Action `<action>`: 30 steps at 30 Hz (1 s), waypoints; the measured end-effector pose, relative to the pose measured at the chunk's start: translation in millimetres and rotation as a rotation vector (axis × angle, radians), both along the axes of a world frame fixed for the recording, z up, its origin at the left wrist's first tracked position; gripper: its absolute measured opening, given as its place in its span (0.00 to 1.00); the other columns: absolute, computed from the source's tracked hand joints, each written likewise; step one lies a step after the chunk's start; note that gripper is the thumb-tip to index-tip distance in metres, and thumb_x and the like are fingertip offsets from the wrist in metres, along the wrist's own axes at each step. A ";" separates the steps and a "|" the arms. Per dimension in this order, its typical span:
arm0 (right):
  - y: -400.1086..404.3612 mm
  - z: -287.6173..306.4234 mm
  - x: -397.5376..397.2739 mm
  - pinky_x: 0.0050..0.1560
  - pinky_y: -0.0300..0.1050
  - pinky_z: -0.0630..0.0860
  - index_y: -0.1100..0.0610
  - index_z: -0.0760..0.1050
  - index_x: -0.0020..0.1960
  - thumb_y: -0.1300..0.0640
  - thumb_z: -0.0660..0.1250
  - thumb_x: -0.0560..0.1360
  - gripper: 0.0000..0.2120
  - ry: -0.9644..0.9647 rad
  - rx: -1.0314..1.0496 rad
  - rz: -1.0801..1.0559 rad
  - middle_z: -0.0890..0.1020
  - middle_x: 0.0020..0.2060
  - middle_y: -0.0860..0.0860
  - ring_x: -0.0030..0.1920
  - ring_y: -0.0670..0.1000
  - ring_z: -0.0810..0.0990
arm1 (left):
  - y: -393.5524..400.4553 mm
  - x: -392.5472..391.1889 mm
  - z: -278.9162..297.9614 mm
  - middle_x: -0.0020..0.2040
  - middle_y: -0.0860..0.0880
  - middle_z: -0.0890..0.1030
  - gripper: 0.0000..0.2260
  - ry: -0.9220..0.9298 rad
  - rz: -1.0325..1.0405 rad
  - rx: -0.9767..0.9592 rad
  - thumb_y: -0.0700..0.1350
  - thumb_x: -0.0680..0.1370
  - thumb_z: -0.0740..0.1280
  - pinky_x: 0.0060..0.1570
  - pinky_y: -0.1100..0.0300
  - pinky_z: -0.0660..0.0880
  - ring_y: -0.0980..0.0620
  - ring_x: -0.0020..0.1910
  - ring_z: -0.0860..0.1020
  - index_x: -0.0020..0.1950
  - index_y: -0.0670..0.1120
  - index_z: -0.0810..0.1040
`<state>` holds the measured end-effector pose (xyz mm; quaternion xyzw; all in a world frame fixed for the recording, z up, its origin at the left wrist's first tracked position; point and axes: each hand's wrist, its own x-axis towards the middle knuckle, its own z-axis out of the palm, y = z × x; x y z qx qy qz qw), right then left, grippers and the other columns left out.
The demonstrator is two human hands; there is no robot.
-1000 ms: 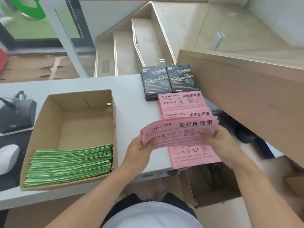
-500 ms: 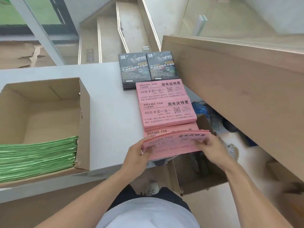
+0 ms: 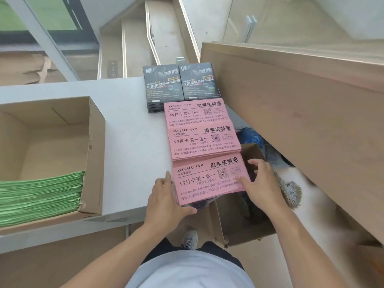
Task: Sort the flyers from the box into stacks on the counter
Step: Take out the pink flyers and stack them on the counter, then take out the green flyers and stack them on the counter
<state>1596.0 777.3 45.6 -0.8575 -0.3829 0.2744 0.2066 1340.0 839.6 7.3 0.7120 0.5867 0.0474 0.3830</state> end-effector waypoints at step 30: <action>121.6 73.0 -244.1 0.58 0.33 0.68 0.45 0.79 0.59 0.49 0.68 0.80 0.08 0.068 0.403 0.885 0.79 0.53 0.37 0.55 0.38 0.71 | 59.9 -194.4 90.7 0.61 0.58 0.77 0.12 -0.172 0.479 0.565 0.40 0.79 0.69 0.64 0.56 0.73 0.57 0.62 0.75 0.61 0.50 0.80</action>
